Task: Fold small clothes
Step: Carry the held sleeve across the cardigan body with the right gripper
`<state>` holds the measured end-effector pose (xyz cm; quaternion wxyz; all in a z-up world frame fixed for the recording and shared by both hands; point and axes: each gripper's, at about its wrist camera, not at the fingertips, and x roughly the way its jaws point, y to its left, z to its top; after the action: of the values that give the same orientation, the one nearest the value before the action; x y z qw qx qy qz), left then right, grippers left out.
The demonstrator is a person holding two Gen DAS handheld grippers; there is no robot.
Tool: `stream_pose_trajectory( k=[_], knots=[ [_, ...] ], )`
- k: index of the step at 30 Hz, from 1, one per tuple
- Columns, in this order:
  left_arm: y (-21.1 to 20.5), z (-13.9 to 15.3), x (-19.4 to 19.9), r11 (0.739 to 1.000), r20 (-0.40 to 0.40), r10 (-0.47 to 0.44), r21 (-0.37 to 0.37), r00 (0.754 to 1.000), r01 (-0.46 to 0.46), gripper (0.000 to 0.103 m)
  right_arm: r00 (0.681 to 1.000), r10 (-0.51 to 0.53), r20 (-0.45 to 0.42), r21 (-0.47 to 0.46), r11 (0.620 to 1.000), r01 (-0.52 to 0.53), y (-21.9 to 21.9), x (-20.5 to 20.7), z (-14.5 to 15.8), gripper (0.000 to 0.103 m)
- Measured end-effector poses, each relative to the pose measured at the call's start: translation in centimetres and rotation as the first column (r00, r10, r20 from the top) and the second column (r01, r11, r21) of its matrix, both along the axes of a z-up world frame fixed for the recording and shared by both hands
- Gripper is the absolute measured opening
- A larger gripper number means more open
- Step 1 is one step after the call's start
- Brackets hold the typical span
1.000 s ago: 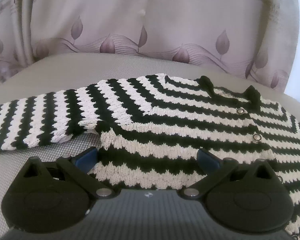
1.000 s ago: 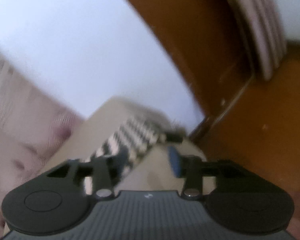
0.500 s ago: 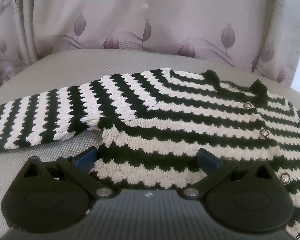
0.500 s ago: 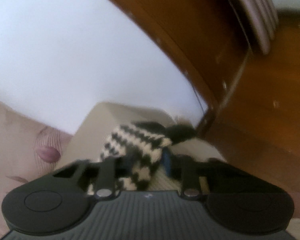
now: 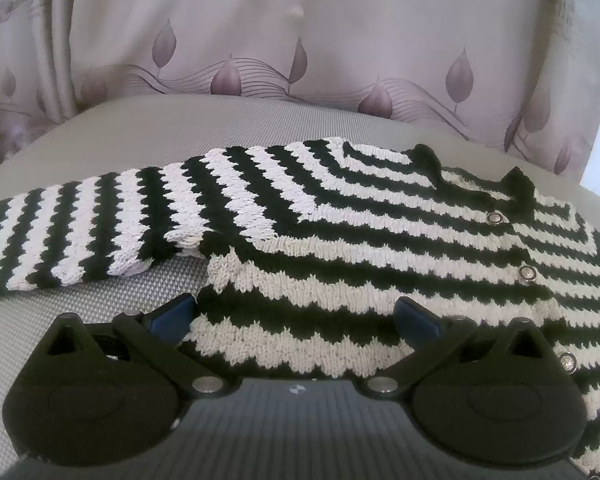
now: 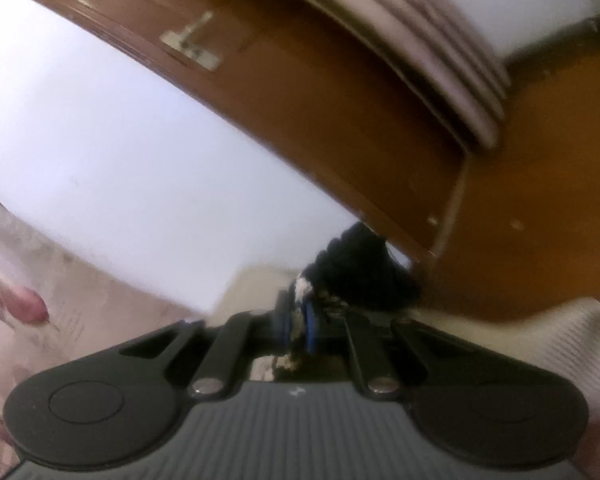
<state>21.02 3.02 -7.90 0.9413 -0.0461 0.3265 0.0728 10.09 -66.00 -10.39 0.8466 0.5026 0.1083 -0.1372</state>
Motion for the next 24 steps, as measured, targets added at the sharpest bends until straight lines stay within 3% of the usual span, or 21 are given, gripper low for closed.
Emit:
stream_pose_trajectory(
  k=[3, 6, 8, 9, 10, 12, 13, 17, 24],
  knots=[
    [0.0, 0.1, -0.1, 1.000, 0.002, 0.001, -0.002, 1.000, -0.001, 0.103, 0.996, 0.015, -0.083, 0.061, 0.998, -0.010, 0.6, -1.0, -2.7, 0.007],
    [0.0, 0.2, -0.1, 1.000, 0.006, 0.004, -0.012, 1.000, -0.004, 0.103, 1.000, -0.007, -0.024, 0.127, 0.992, 0.010, 0.8, -2.0, -4.0, 0.011],
    [-0.1, 0.3, -0.2, 1.000, 0.007, 0.006, -0.016, 1.000, -0.006, 0.103, 0.998, -0.049, 0.045, 0.227, 0.973, 0.037, 0.5, -2.7, -4.5, 0.012],
    [-0.1, 0.3, -0.2, 1.000, 0.009, 0.007, -0.019, 1.000, -0.007, 0.103, 0.995, -0.064, 0.077, 0.281, 0.959, 0.040, 0.3, -3.0, -4.6, 0.018],
    [-0.1, 0.3, -0.2, 1.000, 0.010, 0.009, -0.022, 1.000, -0.008, 0.103, 0.994, -0.066, 0.091, 0.306, 0.951, 0.036, 0.3, -3.3, -4.6, 0.033],
    [-0.1, 0.4, -0.3, 1.000, 0.013, 0.011, -0.027, 1.000, -0.011, 0.103, 0.995, -0.061, 0.081, 0.285, 0.958, 0.036, 0.7, -3.9, -4.0, 0.055],
    [0.0, 0.4, -0.4, 0.999, 0.015, 0.013, -0.031, 1.000, -0.012, 0.103, 0.994, -0.056, 0.092, 0.284, 0.958, 0.027, 0.8, -4.0, -3.9, 0.058],
    [0.1, 0.5, -0.6, 0.999, 0.024, 0.018, -0.049, 1.000, -0.016, 0.103, 0.993, -0.072, 0.095, 0.327, 0.944, 0.037, 0.3, -3.6, -4.3, 0.058],
    [0.1, 0.6, -0.7, 0.998, 0.027, 0.021, -0.055, 0.999, -0.020, 0.103, 0.992, -0.109, 0.061, 0.268, 0.959, 0.089, 0.1, -1.1, -3.7, 0.058]
  ],
)
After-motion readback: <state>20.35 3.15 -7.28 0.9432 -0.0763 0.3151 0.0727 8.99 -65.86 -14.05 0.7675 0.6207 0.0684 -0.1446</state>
